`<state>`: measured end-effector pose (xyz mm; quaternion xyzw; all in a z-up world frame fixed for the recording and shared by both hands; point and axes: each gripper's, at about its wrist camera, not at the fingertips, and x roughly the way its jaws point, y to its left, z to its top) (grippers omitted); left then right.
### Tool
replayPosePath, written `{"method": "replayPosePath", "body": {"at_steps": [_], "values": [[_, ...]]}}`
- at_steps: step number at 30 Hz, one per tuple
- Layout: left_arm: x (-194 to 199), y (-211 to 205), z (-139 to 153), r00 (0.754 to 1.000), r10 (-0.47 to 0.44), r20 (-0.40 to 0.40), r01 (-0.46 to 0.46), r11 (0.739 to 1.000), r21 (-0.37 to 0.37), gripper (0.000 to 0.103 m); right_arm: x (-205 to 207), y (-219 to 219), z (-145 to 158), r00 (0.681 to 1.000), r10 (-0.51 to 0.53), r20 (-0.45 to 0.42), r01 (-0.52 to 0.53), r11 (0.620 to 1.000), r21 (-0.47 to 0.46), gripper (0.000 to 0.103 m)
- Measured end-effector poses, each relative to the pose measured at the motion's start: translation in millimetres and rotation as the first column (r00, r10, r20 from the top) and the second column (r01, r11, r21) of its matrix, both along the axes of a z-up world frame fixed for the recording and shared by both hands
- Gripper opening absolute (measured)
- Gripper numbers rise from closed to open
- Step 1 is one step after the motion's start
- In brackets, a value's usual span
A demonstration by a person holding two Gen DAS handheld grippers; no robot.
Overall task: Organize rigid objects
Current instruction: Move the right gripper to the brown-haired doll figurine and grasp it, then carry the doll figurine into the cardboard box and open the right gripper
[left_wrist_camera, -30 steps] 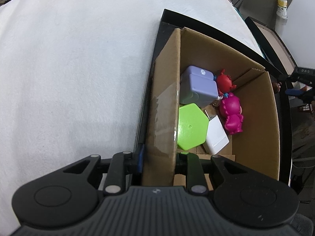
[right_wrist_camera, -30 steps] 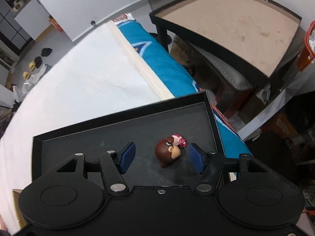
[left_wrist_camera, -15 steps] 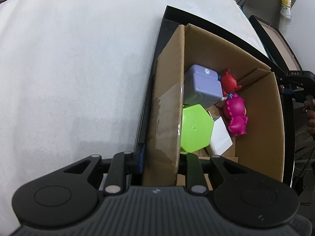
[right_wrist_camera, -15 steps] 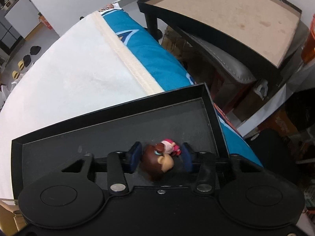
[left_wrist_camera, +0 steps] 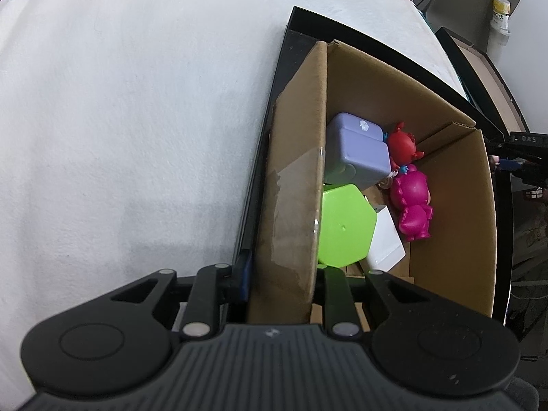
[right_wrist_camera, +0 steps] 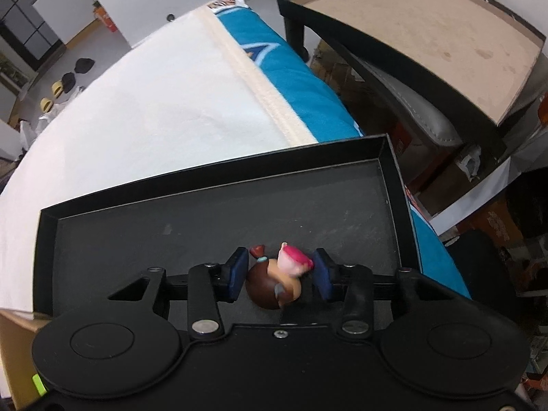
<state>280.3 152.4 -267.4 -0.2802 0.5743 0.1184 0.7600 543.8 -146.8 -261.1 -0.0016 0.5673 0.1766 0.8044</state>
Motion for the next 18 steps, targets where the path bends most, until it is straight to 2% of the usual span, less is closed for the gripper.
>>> {"method": "replayPosePath", "body": {"at_steps": [11, 12, 18], "values": [[-2.0, 0.1, 0.2, 1.0, 0.0, 0.007, 0.0, 1.0, -0.006, 0.022, -25.6, -5.2, 34.8, 0.998, 0.051, 0.045, -0.052, 0.998, 0.022, 0.04], [-2.1, 0.0, 0.2, 0.999, 0.001, 0.039, -0.001, 1.0, 0.003, 0.022, -28.9, -4.7, 39.0, 0.997, 0.058, 0.05, -0.059, 0.998, 0.026, 0.04], [-3.1, -1.8, 2.1, 0.999, -0.004, 0.045, 0.004, 1.0, 0.004, 0.022, -45.9, -3.9, 69.3, 0.992, 0.092, 0.09, -0.098, 0.993, 0.063, 0.04]]}}
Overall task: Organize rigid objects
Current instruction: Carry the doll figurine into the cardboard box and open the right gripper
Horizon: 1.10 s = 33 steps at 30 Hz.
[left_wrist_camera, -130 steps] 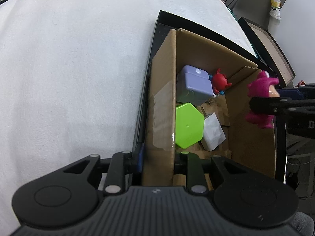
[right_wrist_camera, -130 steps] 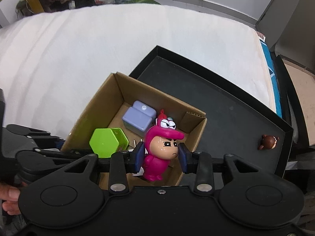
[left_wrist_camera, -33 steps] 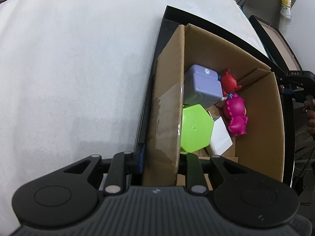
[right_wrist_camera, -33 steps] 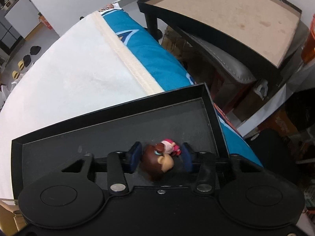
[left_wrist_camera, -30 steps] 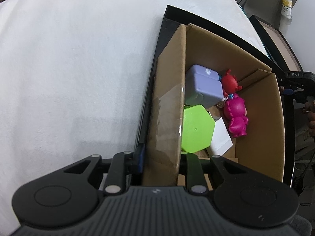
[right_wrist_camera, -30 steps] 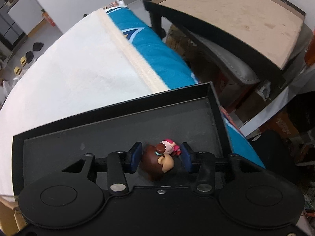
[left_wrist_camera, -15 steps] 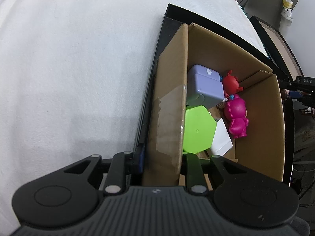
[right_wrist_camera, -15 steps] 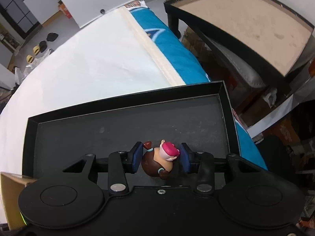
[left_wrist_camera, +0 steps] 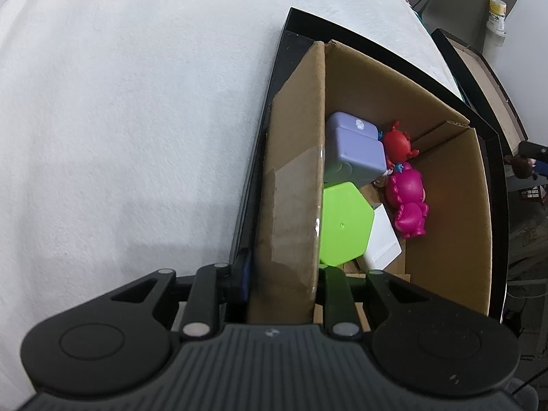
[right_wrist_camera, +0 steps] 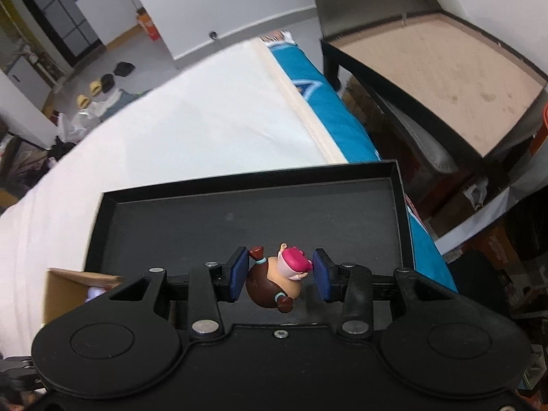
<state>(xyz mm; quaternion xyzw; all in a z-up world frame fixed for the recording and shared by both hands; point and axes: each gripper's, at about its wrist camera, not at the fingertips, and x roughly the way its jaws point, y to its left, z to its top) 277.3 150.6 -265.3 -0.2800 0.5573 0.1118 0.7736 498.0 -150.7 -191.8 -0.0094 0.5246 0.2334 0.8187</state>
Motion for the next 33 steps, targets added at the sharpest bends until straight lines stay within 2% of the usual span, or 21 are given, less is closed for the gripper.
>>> {"method": "replayPosePath", "body": {"at_steps": [11, 26, 33], "values": [[-2.1, -2.7, 4.3, 1.0, -0.008, 0.012, 0.008, 1.0, 0.007, 0.024, -26.0, 13.9, 30.8, 0.995, 0.089, 0.034, -0.088, 0.996, -0.012, 0.04], [-9.5, -0.6, 8.5, 0.999, -0.008, 0.035, 0.008, 1.0, -0.002, 0.025, -78.2, 66.2, 68.0, 0.96, 0.271, 0.071, -0.269, 0.962, -0.036, 0.04], [-11.5, 0.8, 9.9, 0.999, -0.012, 0.042, 0.012, 1.0, -0.009, 0.026, -97.8, 87.8, 76.1, 0.947, 0.311, 0.075, -0.309, 0.95, -0.032, 0.04]]}}
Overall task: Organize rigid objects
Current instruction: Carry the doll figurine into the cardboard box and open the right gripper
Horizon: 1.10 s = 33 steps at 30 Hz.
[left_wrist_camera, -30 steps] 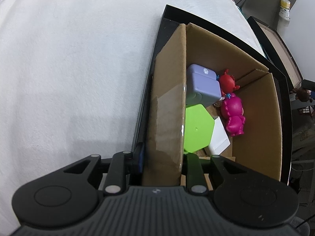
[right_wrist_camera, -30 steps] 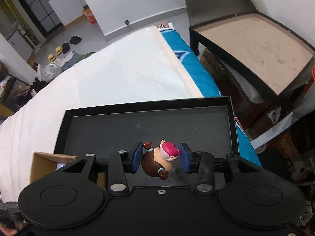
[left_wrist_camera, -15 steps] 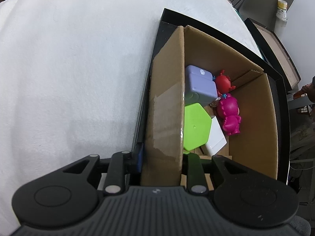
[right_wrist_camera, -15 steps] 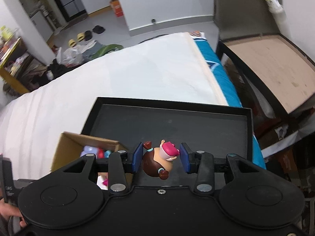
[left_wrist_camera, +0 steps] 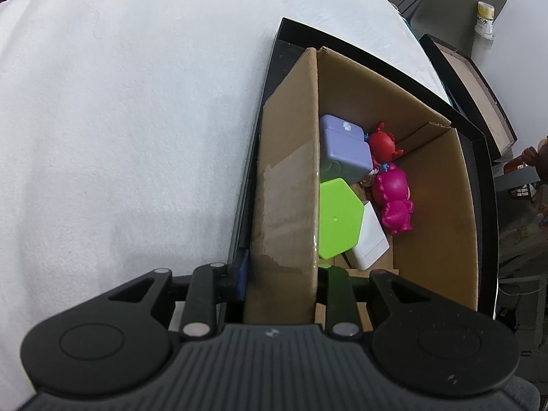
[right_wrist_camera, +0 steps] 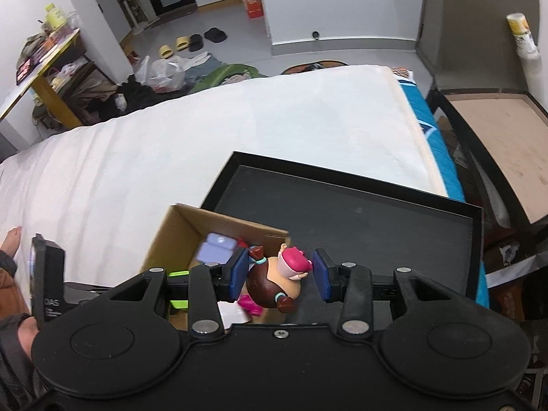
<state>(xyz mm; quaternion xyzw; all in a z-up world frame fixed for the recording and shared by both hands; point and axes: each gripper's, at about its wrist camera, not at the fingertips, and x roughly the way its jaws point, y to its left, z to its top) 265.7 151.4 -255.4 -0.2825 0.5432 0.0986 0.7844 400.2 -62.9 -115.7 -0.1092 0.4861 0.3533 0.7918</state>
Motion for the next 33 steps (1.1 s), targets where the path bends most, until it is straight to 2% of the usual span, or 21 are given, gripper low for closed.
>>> {"method": "replayPosePath", "body": {"at_steps": [16, 24, 33], "values": [[-2.9, 1.8, 4.9, 1.0, -0.002, 0.016, 0.002, 1.0, -0.009, 0.027, -29.4, 51.6, -1.4, 0.998, 0.049, -0.033, -0.048, 0.998, 0.029, 0.04], [-2.5, 4.6, 4.6, 1.0, -0.006, 0.018, 0.006, 1.0, -0.019, 0.027, -37.1, 81.4, -20.6, 0.997, 0.031, -0.073, -0.029, 0.999, 0.024, 0.04], [-2.3, 6.9, 3.2, 1.0, -0.012, 0.022, 0.012, 1.0, -0.026, 0.027, -37.2, 94.4, -41.1, 0.996, -0.016, -0.093, 0.015, 1.0, -0.009, 0.041]]}}
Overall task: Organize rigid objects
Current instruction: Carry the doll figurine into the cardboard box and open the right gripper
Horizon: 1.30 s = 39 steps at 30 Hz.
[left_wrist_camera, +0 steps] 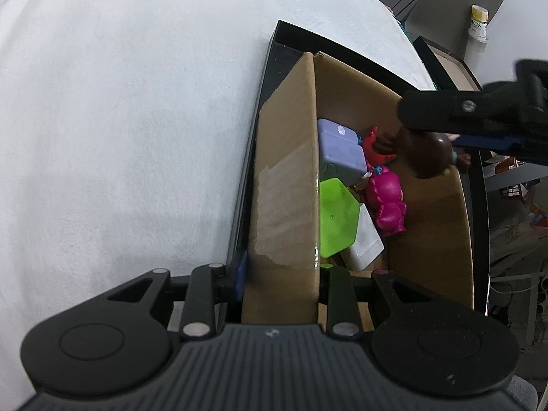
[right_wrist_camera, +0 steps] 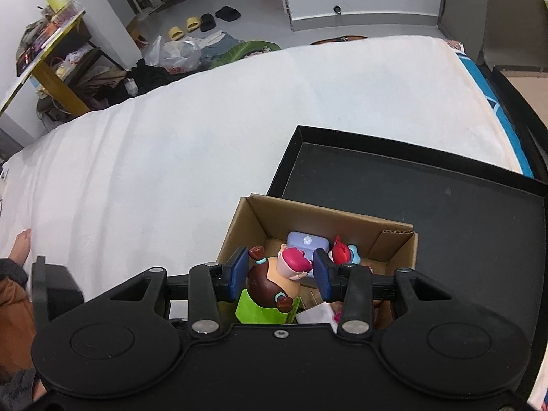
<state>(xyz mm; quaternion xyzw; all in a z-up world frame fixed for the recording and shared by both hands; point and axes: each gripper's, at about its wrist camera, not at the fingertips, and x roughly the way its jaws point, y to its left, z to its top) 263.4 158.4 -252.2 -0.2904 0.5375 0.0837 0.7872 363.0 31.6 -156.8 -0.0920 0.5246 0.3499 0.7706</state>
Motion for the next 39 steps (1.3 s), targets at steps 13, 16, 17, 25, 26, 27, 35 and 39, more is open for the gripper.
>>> {"method": "replayPosePath", "body": {"at_steps": [13, 16, 17, 25, 26, 27, 35, 39], "values": [[-0.5, 2.0, -2.3, 1.0, 0.001, 0.002, -0.001, 1.0, -0.01, 0.027, -1.6, 20.1, -11.4, 1.0, 0.0, -0.024, 0.0, 1.0, 0.011, 0.042], [-1.6, 3.4, -3.5, 1.0, 0.008, 0.007, -0.008, 1.0, -0.022, 0.027, -3.2, 19.3, -6.5, 1.0, 0.011, -0.018, -0.01, 1.0, 0.021, 0.042], [-1.5, 3.3, -3.9, 1.0, 0.011, 0.006, -0.011, 1.0, -0.021, 0.027, -3.7, 18.1, -4.7, 1.0, 0.01, -0.014, -0.01, 1.0, 0.022, 0.042], [-6.3, 4.6, -3.0, 1.0, 0.018, 0.013, -0.017, 1.0, -0.023, 0.027, -6.6, -7.7, 6.9, 1.0, 0.006, 0.01, -0.006, 1.0, 0.025, 0.042], [-6.2, 3.3, -2.1, 1.0, 0.011, 0.011, -0.011, 1.0, -0.016, 0.027, -6.9, -13.1, 8.3, 1.0, 0.001, 0.012, -0.001, 1.0, 0.028, 0.042], [-5.9, 2.2, -1.4, 1.0, 0.003, 0.009, -0.003, 1.0, -0.012, 0.027, -7.4, -17.9, 9.5, 1.0, -0.006, 0.014, 0.006, 1.0, 0.03, 0.042], [-1.0, -1.7, 2.1, 0.999, -0.028, -0.015, 0.028, 1.0, 0.004, 0.027, -6.6, -56.9, 17.5, 0.997, -0.069, 0.023, 0.068, 0.997, 0.047, 0.048], [0.7, -1.6, 4.2, 0.999, -0.031, -0.012, 0.031, 0.999, 0.013, 0.027, -6.0, -73.1, 20.3, 0.995, -0.095, 0.028, 0.093, 0.994, 0.056, 0.049]]}}
